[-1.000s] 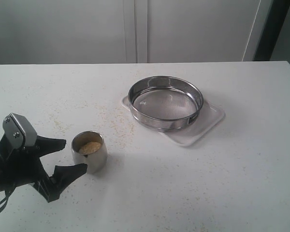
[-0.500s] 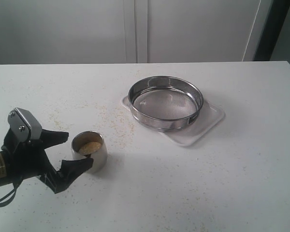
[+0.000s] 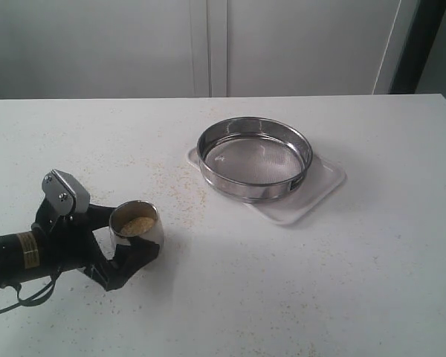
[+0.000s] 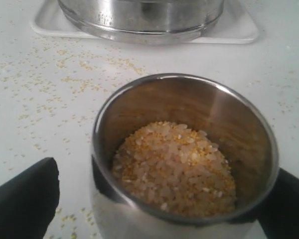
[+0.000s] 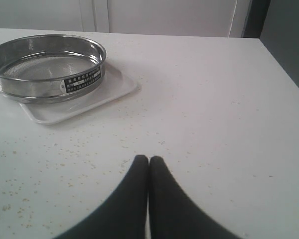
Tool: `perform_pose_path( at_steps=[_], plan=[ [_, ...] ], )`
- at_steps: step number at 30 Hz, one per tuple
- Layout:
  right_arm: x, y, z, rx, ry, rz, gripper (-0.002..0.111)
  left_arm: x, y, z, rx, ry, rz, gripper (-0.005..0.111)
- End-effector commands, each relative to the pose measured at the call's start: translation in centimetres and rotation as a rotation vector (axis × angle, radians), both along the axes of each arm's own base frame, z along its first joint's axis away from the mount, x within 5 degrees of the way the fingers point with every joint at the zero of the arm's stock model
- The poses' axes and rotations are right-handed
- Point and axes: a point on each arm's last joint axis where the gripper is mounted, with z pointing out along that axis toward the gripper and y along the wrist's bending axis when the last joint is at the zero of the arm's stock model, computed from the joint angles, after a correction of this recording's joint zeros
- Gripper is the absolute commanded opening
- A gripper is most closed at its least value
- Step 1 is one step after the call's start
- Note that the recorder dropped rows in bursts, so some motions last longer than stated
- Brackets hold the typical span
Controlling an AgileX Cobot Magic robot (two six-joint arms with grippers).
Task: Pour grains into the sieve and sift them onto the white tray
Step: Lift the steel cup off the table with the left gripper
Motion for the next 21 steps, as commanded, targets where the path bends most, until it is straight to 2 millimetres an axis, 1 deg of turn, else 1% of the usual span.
perform_pose_path(
  at_steps=[1, 3, 7, 17, 21],
  plan=[
    [0.0, 0.0, 0.0, -0.005, -0.014, -0.006, 0.0, 0.5, -0.3, -0.7, -0.013, 0.03, 0.007, 0.105],
    [0.0, 0.0, 0.0, -0.005, -0.014, -0.006, 0.0, 0.7, -0.3, -1.2, -0.009, 0.041, 0.002, 0.105],
    [0.0, 0.0, 0.0, -0.005, -0.014, -0.006, 0.0, 1.2, -0.5, -1.5, -0.01, 0.041, -0.007, 0.105],
    [0.0, 0.0, 0.0, -0.005, -0.014, -0.006, 0.0, 2.2, -0.8, -1.1, -0.027, 0.022, -0.011, 0.105],
    [0.0, 0.0, 0.0, -0.005, -0.014, -0.006, 0.0, 2.2, -0.8, -1.2, -0.028, 0.023, -0.01, 0.105]
  ],
)
